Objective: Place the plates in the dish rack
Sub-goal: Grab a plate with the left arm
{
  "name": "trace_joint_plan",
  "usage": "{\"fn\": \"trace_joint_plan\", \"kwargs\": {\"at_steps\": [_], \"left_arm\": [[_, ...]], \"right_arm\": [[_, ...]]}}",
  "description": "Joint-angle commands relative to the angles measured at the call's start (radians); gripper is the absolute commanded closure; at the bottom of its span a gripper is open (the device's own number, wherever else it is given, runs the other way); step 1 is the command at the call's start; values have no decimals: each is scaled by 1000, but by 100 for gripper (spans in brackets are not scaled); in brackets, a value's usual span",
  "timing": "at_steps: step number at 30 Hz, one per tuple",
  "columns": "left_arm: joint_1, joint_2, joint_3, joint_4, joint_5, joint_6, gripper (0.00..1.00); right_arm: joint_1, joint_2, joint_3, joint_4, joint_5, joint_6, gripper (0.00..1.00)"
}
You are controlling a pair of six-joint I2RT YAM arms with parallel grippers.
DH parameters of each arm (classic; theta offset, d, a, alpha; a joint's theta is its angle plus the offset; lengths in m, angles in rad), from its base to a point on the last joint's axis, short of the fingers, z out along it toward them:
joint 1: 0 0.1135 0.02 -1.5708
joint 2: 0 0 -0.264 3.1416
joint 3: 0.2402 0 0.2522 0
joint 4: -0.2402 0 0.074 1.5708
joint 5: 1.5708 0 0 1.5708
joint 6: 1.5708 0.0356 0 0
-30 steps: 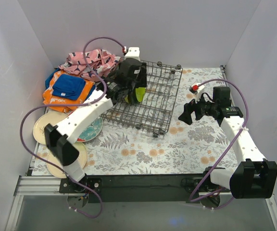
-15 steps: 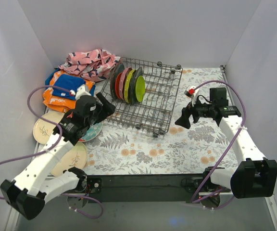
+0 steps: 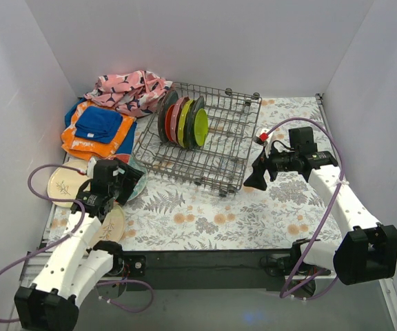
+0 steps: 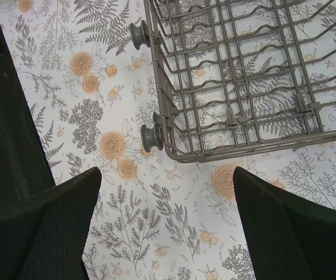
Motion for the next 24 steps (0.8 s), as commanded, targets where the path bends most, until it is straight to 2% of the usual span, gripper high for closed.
{"fn": "trace_joint_plan", "kwargs": {"at_steps": [1,7,12,24], "left_arm": [[164,-47,-139,72,212,-44,25],[288,-62,-259,199,331,-68,25],[318,-48,-328,228,340,-94,27],[358,-36,-397,228,161,-209,28]], "right_arm": [[14,-1,33,-15,-26,-16,2],[19,-4,34,-21,-23,-24,2],[20,-7,25,-19,-26,-24,2],[22,1,34,-19,-23,-29,2]]}}
